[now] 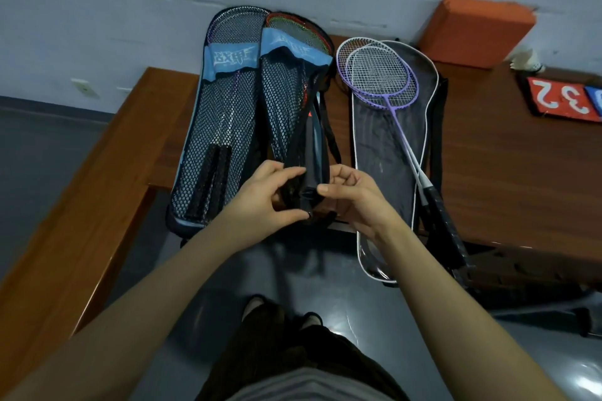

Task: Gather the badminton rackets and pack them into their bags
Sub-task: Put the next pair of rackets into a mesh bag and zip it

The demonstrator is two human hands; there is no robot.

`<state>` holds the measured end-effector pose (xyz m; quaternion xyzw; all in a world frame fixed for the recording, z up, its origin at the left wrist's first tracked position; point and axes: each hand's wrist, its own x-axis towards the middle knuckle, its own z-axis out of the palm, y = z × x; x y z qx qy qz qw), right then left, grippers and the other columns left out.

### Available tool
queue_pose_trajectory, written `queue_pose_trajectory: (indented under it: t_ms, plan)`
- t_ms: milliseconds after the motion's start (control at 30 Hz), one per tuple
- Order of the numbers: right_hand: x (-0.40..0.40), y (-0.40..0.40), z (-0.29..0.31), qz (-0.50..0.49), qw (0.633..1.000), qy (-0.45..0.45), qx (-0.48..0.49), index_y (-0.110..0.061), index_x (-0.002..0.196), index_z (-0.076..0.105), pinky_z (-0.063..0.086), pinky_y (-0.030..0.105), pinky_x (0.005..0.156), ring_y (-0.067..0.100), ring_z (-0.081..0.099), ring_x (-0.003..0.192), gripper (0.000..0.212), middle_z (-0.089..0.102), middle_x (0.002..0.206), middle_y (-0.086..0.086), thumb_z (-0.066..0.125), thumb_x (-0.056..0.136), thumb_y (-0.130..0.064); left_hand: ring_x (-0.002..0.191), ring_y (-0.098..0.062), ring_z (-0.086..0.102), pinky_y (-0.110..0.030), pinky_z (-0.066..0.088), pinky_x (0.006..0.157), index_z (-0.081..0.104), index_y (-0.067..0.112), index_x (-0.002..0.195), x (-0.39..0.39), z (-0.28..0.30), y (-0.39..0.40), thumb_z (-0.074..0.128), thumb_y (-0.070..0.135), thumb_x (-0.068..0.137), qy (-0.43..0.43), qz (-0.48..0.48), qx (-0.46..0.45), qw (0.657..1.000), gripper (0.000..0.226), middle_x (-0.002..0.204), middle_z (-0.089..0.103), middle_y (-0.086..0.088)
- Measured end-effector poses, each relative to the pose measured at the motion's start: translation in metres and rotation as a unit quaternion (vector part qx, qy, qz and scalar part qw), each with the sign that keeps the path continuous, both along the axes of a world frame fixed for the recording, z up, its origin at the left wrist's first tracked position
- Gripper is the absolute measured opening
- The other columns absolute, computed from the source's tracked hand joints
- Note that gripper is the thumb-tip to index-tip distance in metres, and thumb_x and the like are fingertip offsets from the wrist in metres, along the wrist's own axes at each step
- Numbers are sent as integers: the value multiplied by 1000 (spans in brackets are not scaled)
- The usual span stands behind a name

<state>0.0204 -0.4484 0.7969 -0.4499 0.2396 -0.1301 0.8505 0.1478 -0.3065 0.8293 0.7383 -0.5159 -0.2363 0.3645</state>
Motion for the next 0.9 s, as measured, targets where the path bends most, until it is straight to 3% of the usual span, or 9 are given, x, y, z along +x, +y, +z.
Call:
queue_pose_trajectory:
  t_ms: [133, 267, 367, 500, 600, 733, 800, 900]
  plan:
    - [-6, -2, 3, -4, 999, 8, -31, -11, 70, 54, 54, 32, 68, 11, 58, 55, 21, 56, 52, -4, 68, 70, 5, 97, -9, 54, -31, 47, 89, 61, 14, 119, -13, -11, 5, 78, 21, 71, -4, 58, -86, 995, 52, 104, 52, 2]
    - [-16, -3, 5, -5, 999, -20, -32, -15, 60, 60, 56, 37, 72, 19, 63, 62, 22, 63, 61, 4, 77, 66, -3, 86, -9, 59, -26, 50, 76, 67, 12, 108, -22, -2, -2, 75, 18, 72, -3, 111, -159, 981, 38, 97, 60, 0]
    - [-23, -4, 4, -16, 999, -23, -17, -11, 65, 57, 57, 36, 75, 19, 66, 67, 20, 66, 69, 8, 72, 73, -1, 75, -11, 58, -17, 48, 69, 68, 10, 105, -30, 0, -8, 77, 9, 72, -25, 123, -169, 978, 34, 93, 61, -2]
    - [-32, -4, 8, -18, 1000, -8, -23, -8, 67, 54, 59, 35, 72, 19, 67, 67, 15, 66, 66, 8, 62, 76, 0, 65, -12, 52, -7, 39, 65, 65, 9, 104, -42, -7, -12, 74, 5, 73, -52, 120, -139, 982, 33, 90, 55, 1]
    - [-35, -4, 8, -41, 995, 39, -78, -11, 61, 53, 58, 38, 73, 17, 61, 62, 28, 56, 55, 2, 59, 81, 8, 64, -12, 50, -8, 40, 64, 63, 8, 105, -51, -12, -15, 72, 2, 74, -56, 118, -129, 983, 33, 91, 53, 1]
    - [-38, -2, 10, -75, 986, 70, -130, -9, 65, 47, 58, 36, 67, 16, 58, 56, 28, 50, 55, 3, 59, 82, 9, 58, -10, 48, -12, 44, 62, 62, 3, 112, -61, -14, -17, 67, -4, 76, -73, 96, -148, 982, 37, 95, 53, -4]
    - [-42, -3, 12, -85, 981, 73, -158, -10, 67, 48, 56, 31, 63, 12, 58, 53, 26, 53, 56, 2, 59, 83, 8, 60, -10, 49, -16, 47, 63, 57, 6, 119, -62, -12, -18, 67, -2, 76, -81, 89, -157, 980, 44, 93, 53, -2]
    - [-48, -5, 15, -84, 978, 64, -177, -11, 70, 51, 48, 25, 64, 8, 57, 58, 22, 55, 58, -5, 61, 84, 2, 70, -7, 51, -11, 46, 69, 50, 11, 127, -64, -6, -22, 70, 1, 76, -45, 108, -171, 978, 56, 88, 52, 5]
